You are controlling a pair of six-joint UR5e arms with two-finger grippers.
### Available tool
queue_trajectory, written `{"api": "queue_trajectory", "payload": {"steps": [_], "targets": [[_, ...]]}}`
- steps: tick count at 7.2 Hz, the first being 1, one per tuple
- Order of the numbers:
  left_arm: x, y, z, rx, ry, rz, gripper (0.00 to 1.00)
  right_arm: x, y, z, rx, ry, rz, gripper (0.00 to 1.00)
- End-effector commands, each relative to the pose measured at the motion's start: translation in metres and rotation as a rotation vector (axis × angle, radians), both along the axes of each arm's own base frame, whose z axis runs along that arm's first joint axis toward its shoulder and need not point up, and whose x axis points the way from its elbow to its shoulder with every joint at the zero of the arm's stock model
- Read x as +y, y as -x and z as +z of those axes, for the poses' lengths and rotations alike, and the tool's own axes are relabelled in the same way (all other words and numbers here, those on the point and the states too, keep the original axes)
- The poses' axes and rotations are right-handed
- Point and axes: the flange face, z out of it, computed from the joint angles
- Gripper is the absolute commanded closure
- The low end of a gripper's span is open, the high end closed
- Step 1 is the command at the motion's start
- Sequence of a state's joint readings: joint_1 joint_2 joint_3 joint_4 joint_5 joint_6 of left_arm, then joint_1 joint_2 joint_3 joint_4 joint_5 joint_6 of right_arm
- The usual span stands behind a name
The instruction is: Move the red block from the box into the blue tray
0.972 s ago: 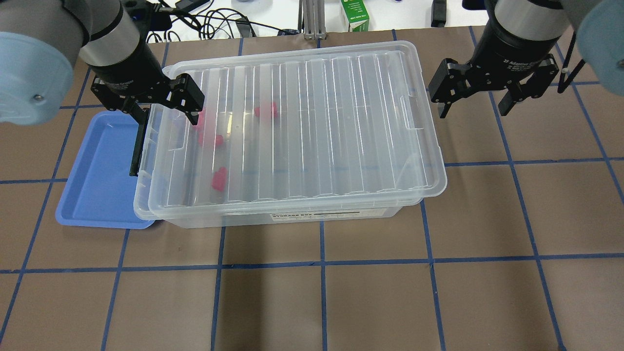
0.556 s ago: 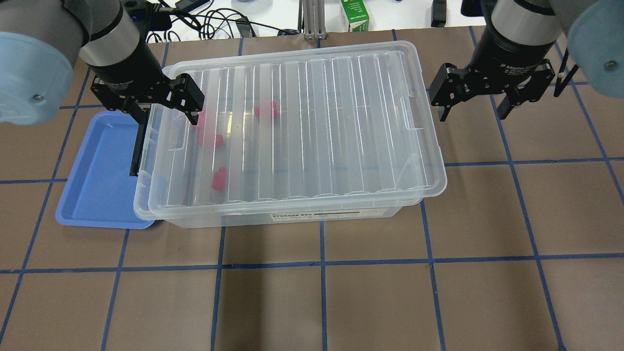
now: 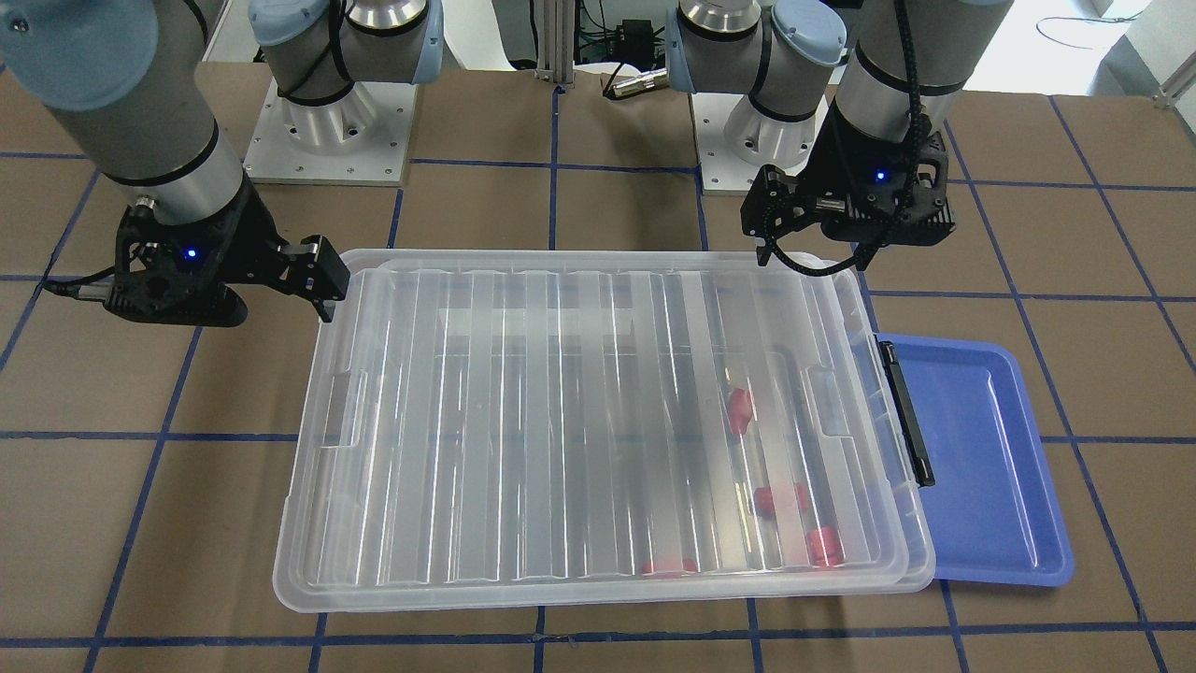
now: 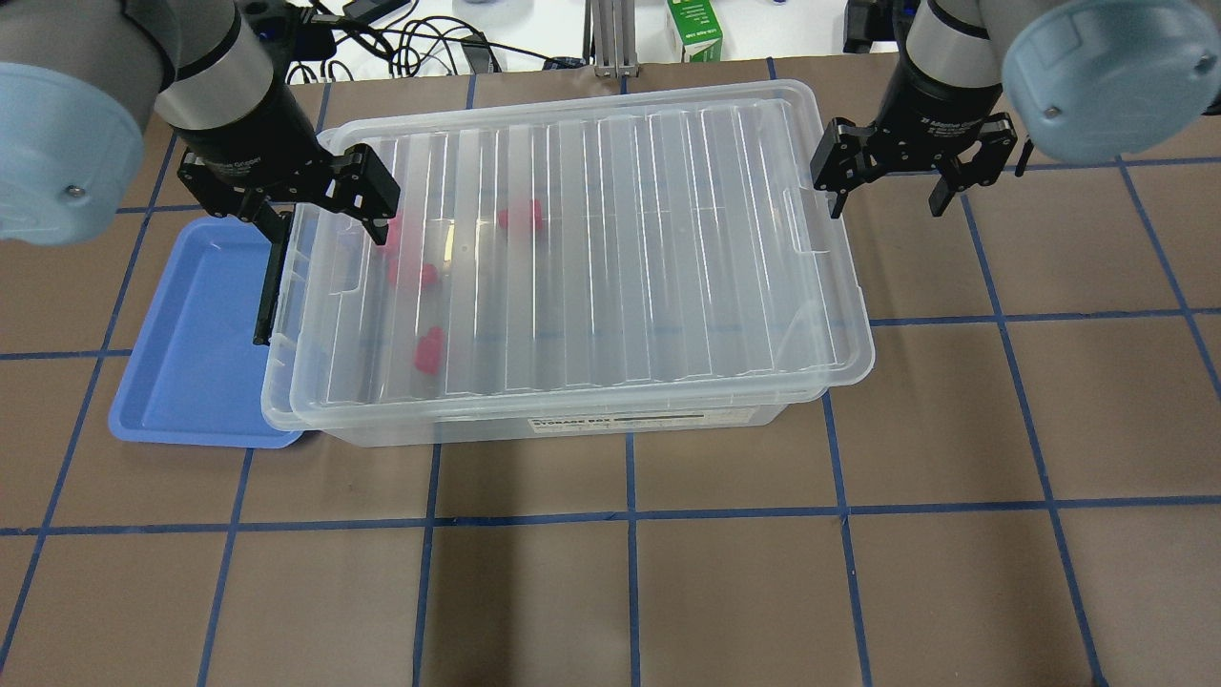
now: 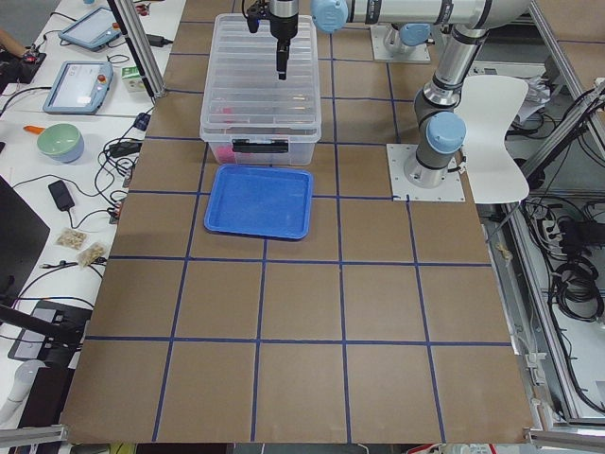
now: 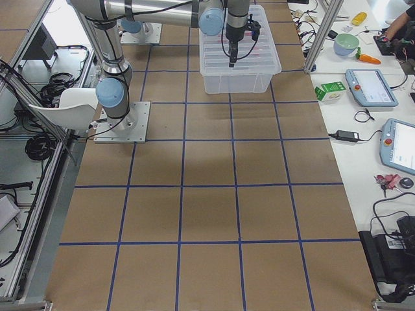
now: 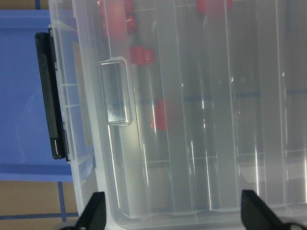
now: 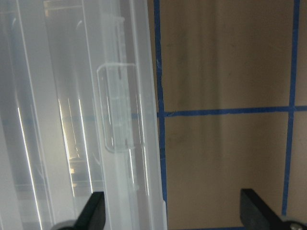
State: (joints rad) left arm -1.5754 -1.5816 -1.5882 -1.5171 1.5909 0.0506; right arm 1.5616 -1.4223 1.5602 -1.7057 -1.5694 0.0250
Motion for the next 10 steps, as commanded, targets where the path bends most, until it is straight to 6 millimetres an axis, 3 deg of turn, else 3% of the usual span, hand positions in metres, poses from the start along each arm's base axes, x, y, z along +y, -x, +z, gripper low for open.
{"api": "queue_trajectory", "payload": {"steps": [1,3,6,10], "targets": [[0.000,0.000,0.000,0.000,-0.001,0.000,0.00,-0.026,0.001,-0.029,0.003,0.037,0.011,0.00],[0.001,0.000,0.000,0.000,0.001,0.000,0.00,-0.036,0.011,-0.054,0.004,-0.008,-0.004,0.00],[0.000,0.000,0.000,0.000,-0.001,0.000,0.00,-0.041,0.011,-0.073,-0.001,-0.050,-0.006,0.00],[0.000,-0.001,0.000,0.000,-0.001,0.002,0.00,-0.046,0.017,-0.086,0.010,-0.068,-0.011,0.00]]}}
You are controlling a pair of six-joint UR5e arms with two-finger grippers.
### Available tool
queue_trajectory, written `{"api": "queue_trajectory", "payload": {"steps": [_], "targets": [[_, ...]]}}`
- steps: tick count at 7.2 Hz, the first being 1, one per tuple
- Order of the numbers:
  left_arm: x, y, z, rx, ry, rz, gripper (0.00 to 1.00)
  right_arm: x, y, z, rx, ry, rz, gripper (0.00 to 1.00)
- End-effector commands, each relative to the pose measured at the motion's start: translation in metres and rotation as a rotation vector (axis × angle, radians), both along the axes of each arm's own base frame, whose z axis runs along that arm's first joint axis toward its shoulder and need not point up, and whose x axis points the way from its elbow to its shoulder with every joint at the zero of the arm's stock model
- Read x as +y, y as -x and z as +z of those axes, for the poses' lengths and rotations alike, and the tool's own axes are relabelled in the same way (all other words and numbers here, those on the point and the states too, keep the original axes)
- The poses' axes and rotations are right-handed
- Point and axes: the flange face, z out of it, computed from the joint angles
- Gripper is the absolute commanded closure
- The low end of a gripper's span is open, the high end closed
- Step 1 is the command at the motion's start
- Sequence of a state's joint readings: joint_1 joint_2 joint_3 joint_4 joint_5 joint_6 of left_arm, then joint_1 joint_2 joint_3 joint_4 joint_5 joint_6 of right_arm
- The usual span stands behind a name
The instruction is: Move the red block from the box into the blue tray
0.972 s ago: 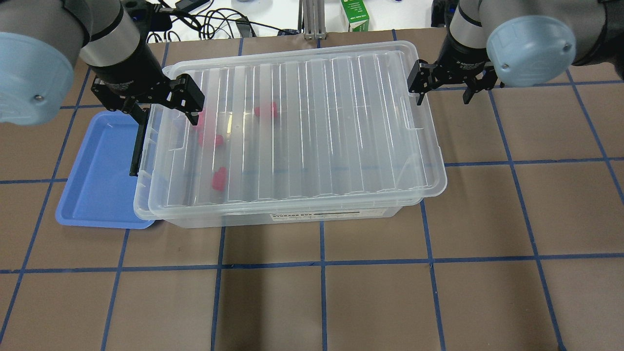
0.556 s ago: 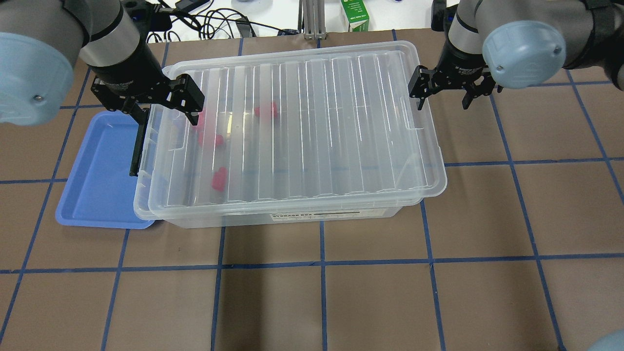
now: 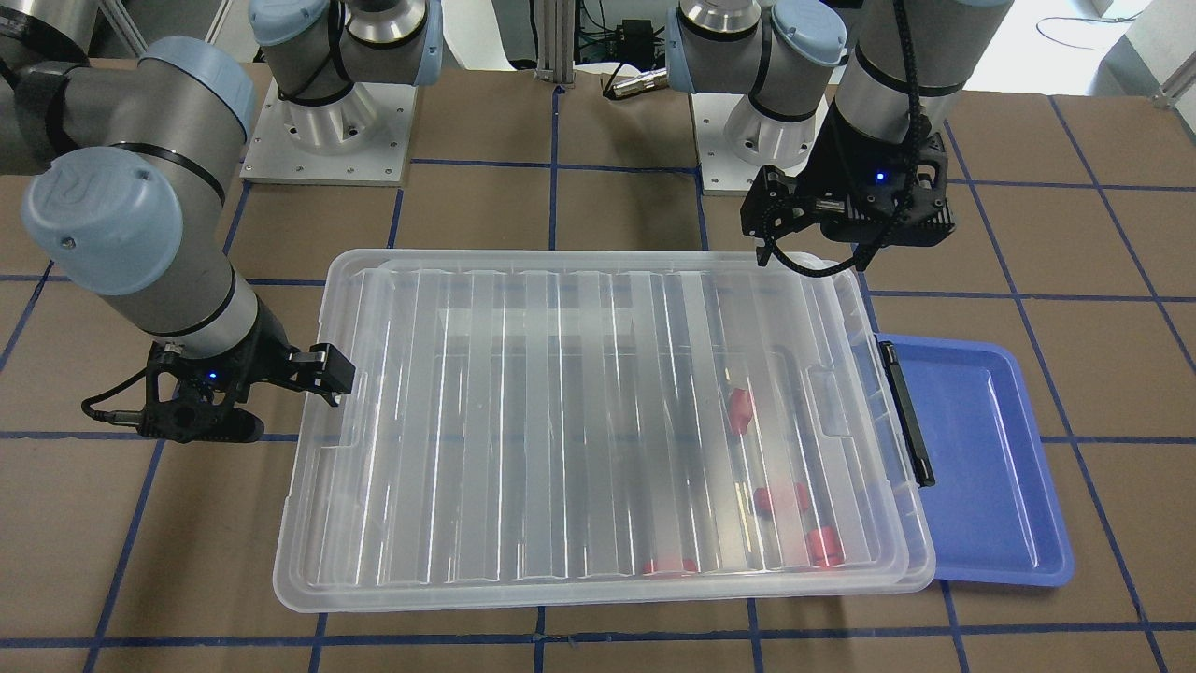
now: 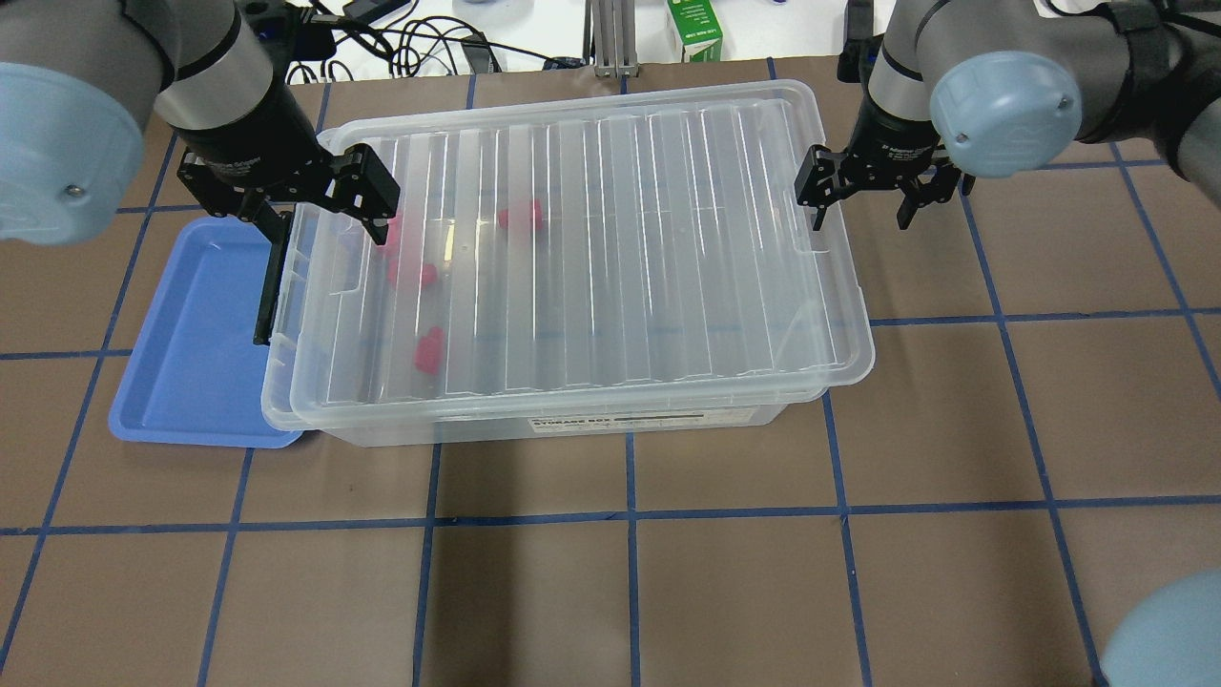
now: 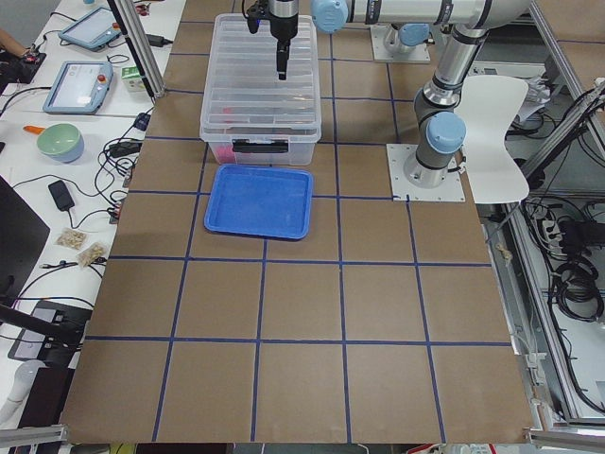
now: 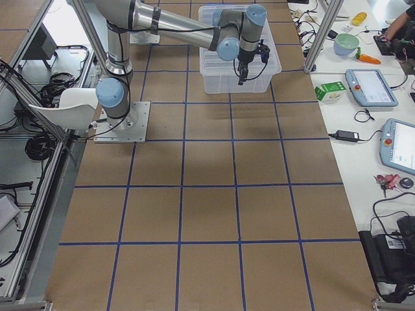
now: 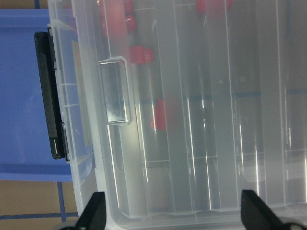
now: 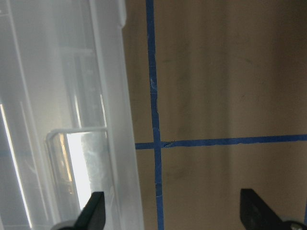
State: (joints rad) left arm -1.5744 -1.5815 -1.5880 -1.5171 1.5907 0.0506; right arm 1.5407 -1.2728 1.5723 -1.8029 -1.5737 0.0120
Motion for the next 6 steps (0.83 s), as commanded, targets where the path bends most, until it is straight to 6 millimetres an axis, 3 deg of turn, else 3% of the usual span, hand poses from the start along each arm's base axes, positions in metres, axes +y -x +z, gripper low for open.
{"api": "queue_trajectory", "payload": {"steps": [1,6], "targets": [[0.000,0.000,0.000,0.002,0.000,0.001,0.00,-0.004,0.018,-0.004,0.007,-0.007,-0.023,0.00],[0.000,0.000,-0.001,0.000,-0.001,0.001,0.00,-0.010,0.089,-0.002,0.005,-0.013,-0.103,0.00]]}}
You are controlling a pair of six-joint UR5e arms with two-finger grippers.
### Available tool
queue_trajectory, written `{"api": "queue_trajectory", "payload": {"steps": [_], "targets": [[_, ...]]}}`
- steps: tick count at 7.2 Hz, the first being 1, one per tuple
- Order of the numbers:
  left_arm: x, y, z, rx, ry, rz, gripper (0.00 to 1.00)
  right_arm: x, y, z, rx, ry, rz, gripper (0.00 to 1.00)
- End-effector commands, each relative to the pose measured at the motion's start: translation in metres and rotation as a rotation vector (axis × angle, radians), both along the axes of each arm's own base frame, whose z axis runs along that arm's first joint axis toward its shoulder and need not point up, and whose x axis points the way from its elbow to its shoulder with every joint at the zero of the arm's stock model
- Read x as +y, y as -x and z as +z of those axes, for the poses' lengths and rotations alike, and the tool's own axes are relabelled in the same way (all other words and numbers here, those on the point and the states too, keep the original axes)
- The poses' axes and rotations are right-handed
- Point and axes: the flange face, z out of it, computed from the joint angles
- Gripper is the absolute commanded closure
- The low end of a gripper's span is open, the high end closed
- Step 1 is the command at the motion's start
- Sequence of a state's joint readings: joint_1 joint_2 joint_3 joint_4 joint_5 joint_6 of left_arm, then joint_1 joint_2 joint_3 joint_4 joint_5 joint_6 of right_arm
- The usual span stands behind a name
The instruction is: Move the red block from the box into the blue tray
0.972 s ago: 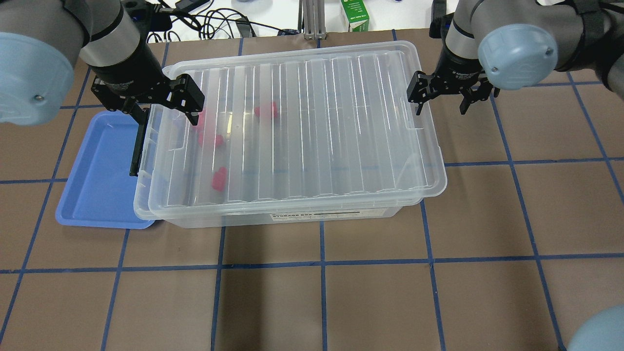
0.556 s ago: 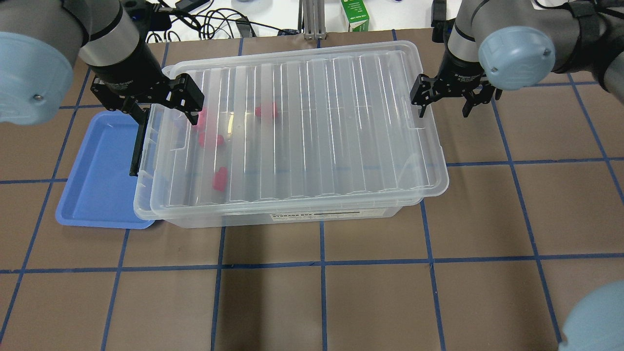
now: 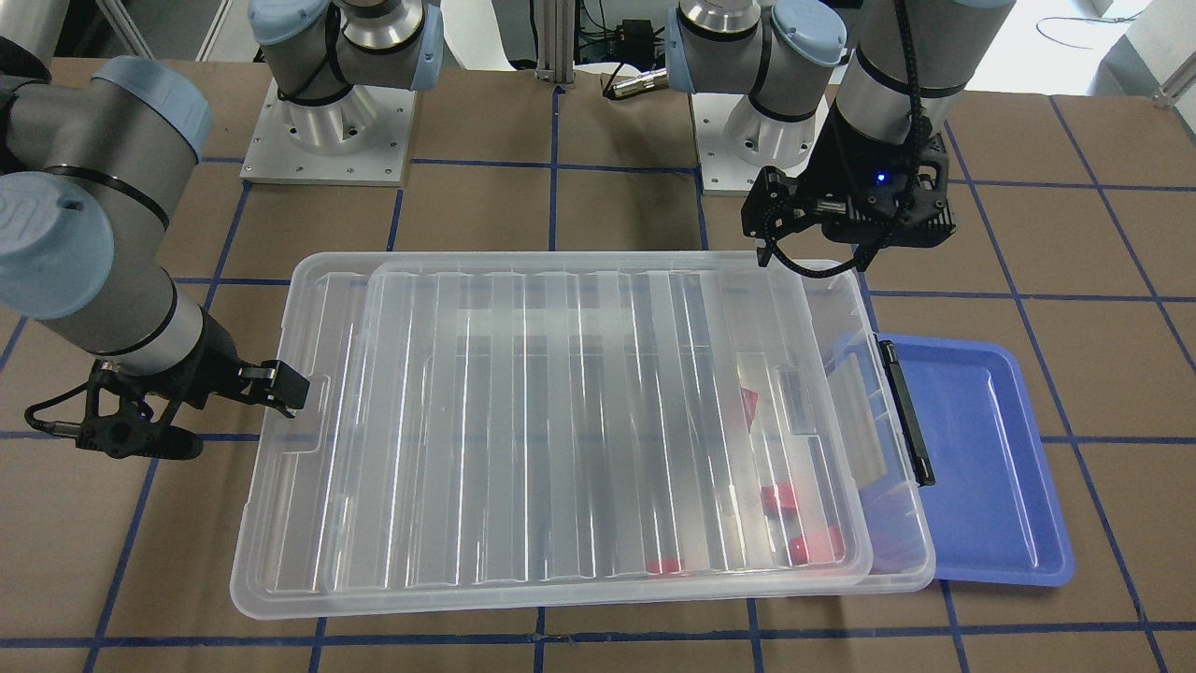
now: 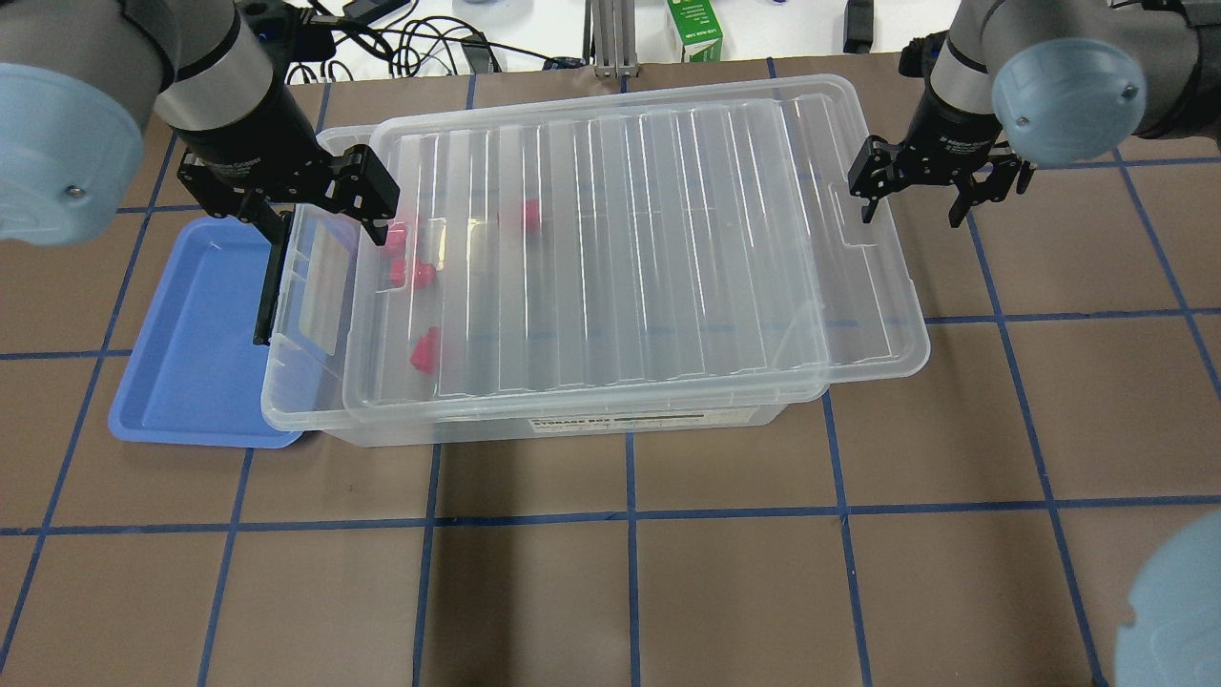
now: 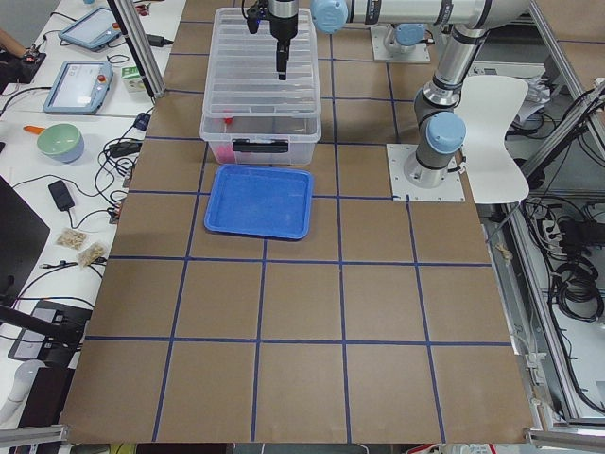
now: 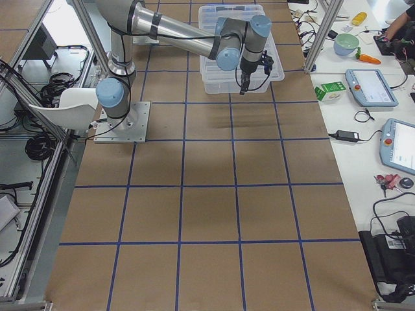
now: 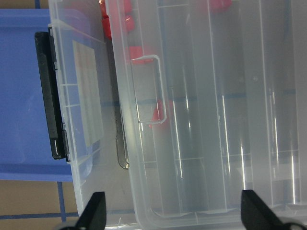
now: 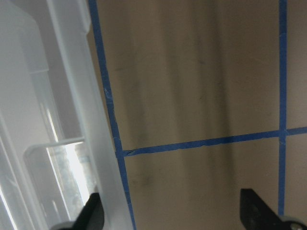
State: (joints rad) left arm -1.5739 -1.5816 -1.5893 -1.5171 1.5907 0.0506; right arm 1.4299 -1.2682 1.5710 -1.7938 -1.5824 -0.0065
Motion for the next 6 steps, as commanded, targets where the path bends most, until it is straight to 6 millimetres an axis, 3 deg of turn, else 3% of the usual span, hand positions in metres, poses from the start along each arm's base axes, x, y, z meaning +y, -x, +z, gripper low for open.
{"api": "queue_trajectory", "payload": {"steps": [1,6], "targets": [[0.001,0.000,0.001,0.000,0.002,0.000,0.00,-0.001,0.039,0.002,-0.003,0.001,-0.002,0.00],[0.009,0.001,-0.010,0.000,-0.015,0.002,0.00,0.001,0.120,0.006,0.049,-0.006,0.075,0.00]]}}
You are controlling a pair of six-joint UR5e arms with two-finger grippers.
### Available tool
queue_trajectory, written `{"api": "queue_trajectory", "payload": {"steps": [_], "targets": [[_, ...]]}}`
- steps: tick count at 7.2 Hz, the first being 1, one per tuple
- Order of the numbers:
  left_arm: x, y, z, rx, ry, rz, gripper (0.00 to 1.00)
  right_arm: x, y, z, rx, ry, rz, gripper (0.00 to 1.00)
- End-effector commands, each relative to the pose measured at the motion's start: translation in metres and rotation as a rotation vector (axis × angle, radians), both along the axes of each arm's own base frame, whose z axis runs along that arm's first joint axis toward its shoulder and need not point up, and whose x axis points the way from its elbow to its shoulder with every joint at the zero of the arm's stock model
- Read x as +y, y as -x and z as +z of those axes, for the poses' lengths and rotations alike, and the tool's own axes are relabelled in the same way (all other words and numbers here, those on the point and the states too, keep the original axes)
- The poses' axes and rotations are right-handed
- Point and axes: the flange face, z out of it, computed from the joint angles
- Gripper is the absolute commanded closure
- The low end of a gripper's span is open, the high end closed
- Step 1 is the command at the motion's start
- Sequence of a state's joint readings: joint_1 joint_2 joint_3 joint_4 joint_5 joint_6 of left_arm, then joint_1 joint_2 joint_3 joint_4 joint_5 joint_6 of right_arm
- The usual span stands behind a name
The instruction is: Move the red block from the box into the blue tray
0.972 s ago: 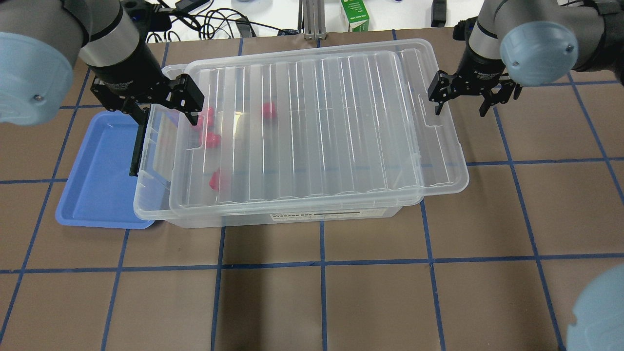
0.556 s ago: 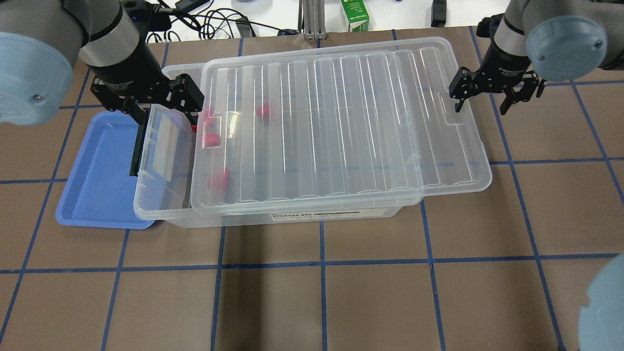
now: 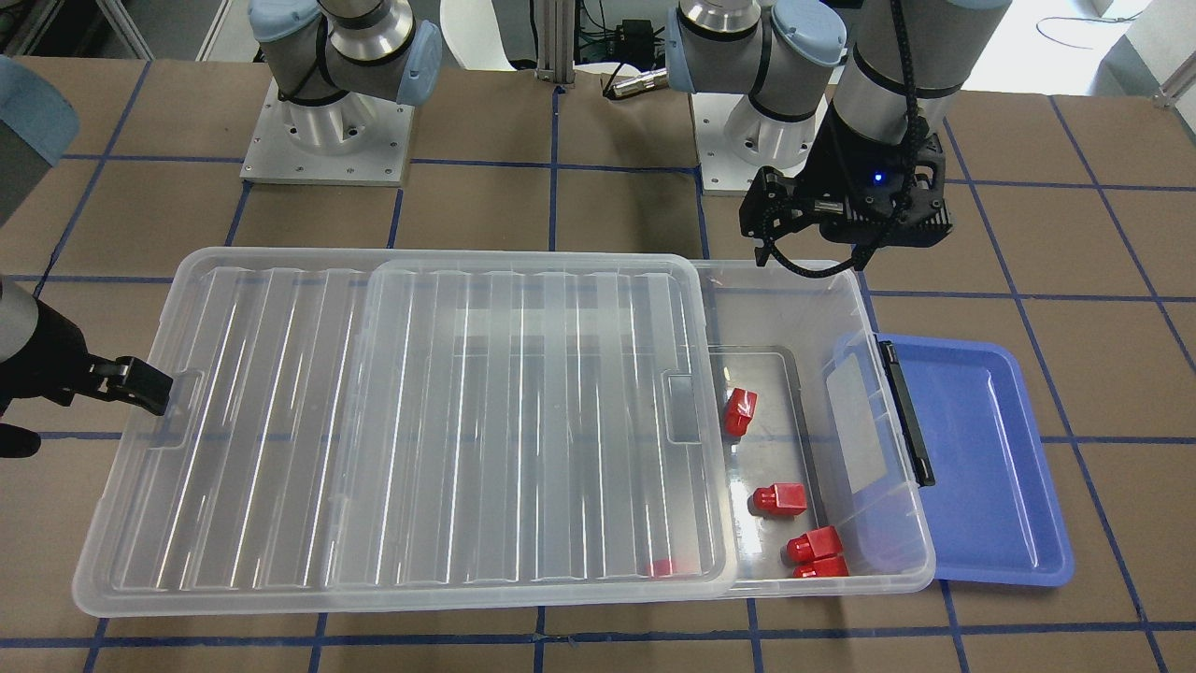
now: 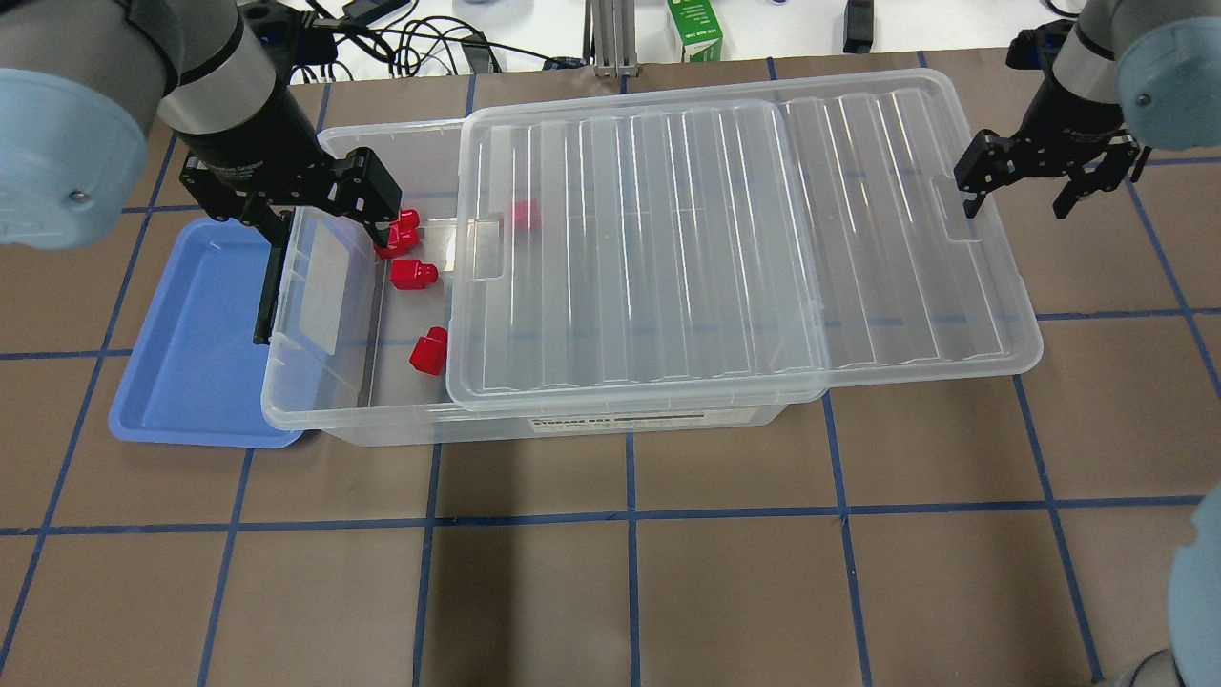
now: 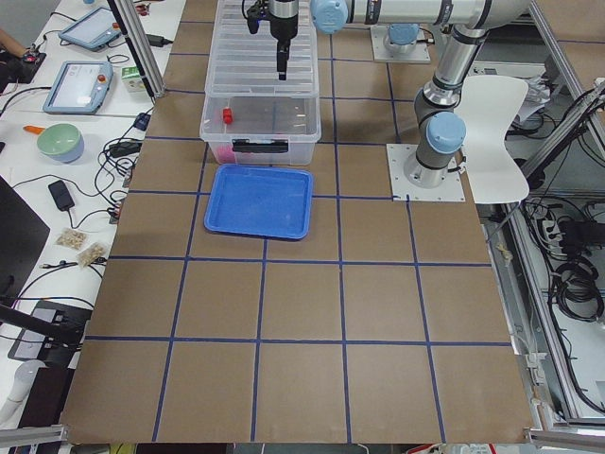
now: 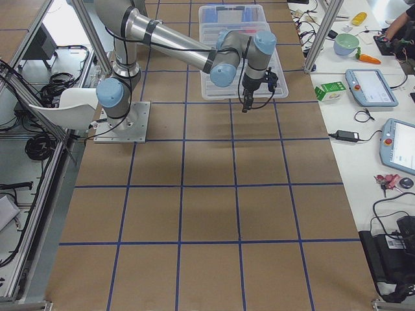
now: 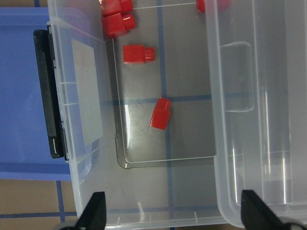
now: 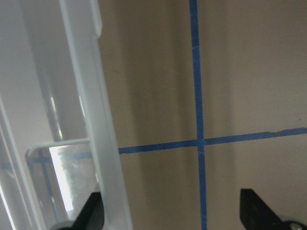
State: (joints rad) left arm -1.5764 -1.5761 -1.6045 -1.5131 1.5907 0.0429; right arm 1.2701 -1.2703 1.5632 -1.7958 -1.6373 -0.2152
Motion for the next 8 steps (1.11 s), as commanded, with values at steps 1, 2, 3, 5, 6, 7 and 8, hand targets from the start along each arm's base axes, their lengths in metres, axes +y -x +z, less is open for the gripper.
{"api": "queue_trajectory", "payload": {"steps": [1,2,3,5,6,7,8], "targets": [[-0.001,-0.002,-0.008,-0.002,0.033,-0.013,0.00,0.001,0.026,0.000,0.017,-0.003,0.052,0.00],[-0.006,-0.002,-0.012,-0.001,0.039,-0.013,0.00,0.003,0.034,0.002,0.017,-0.003,0.056,0.00],[-0.010,-0.002,-0.023,0.002,0.018,-0.018,0.00,0.002,0.037,0.003,0.020,0.001,0.054,0.00],[-0.041,-0.002,-0.077,0.011,0.024,-0.085,0.00,0.005,0.041,0.005,0.050,-0.011,0.053,0.00],[-0.050,-0.001,-0.102,0.012,0.015,-0.123,0.00,0.005,0.039,0.009,0.043,-0.006,0.049,0.00],[-0.044,-0.001,-0.133,0.014,-0.048,-0.151,0.00,0.008,0.036,0.016,0.045,0.003,0.048,0.00],[-0.032,-0.002,-0.158,0.013,-0.085,-0.181,0.00,0.009,0.032,0.030,0.053,0.028,0.046,0.00]]}}
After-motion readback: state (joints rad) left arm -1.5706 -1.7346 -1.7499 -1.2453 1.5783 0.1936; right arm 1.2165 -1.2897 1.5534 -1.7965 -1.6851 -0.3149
